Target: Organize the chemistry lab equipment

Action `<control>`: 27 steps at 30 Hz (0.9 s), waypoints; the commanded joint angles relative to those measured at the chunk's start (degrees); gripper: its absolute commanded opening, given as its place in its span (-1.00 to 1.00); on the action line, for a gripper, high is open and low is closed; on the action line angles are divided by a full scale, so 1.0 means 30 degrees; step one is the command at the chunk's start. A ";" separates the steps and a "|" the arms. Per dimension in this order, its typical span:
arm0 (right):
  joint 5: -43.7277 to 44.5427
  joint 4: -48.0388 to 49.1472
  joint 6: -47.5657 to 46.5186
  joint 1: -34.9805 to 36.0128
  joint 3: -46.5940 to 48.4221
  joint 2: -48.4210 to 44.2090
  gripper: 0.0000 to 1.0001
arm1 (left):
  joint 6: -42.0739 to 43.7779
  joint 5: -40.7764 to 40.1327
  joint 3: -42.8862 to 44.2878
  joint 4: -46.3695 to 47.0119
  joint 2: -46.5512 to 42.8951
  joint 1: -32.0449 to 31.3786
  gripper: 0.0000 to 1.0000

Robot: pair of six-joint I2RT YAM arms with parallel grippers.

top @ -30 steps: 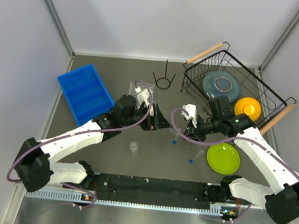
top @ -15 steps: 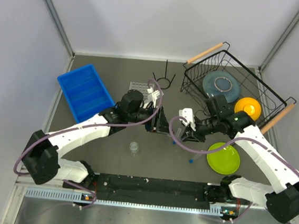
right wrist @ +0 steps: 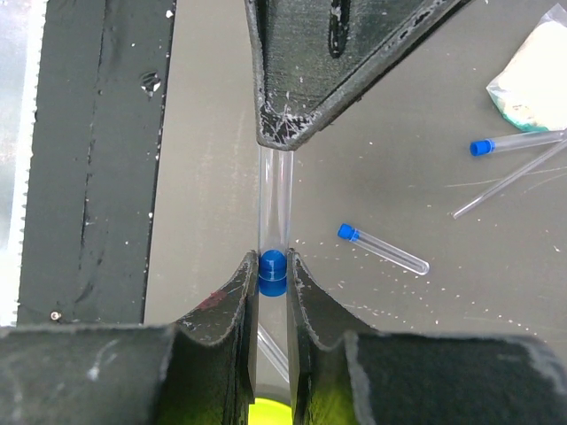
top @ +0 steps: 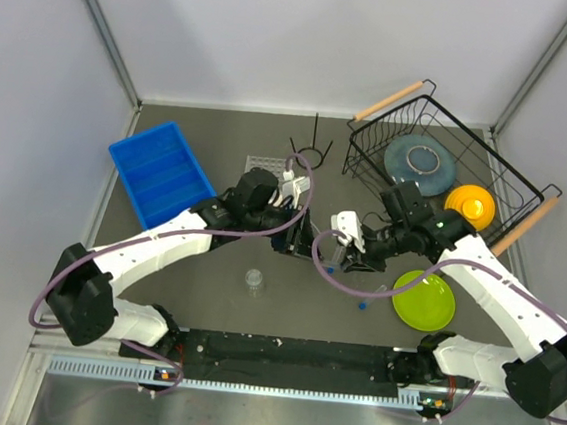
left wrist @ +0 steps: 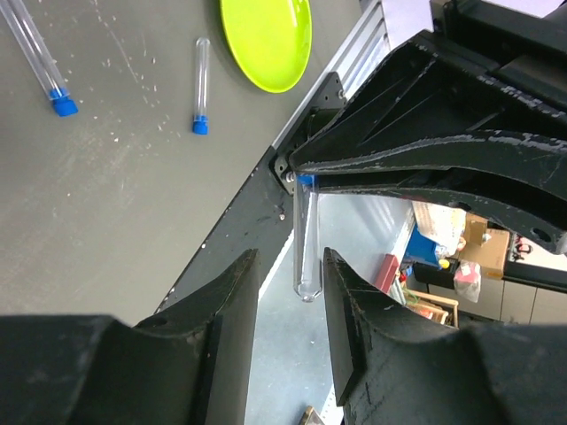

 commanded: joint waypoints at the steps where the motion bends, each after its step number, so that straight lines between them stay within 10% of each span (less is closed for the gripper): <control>1: -0.0120 -0.0063 -0.0431 0.0365 0.0983 0.0193 -0.76 | 0.1011 -0.0271 0.0808 -0.0899 -0.0051 -0.0152 -0.21; 15: -0.0120 0.0112 -0.0109 0.0863 0.1130 0.0516 -0.75 | 0.0983 0.0168 0.1160 -0.0930 0.0505 -0.0504 -0.24; 27: -0.0032 0.0171 0.0447 0.0980 0.1480 0.0370 -0.62 | 0.0748 -0.0124 0.0691 -0.0754 -0.0224 -0.0563 -0.77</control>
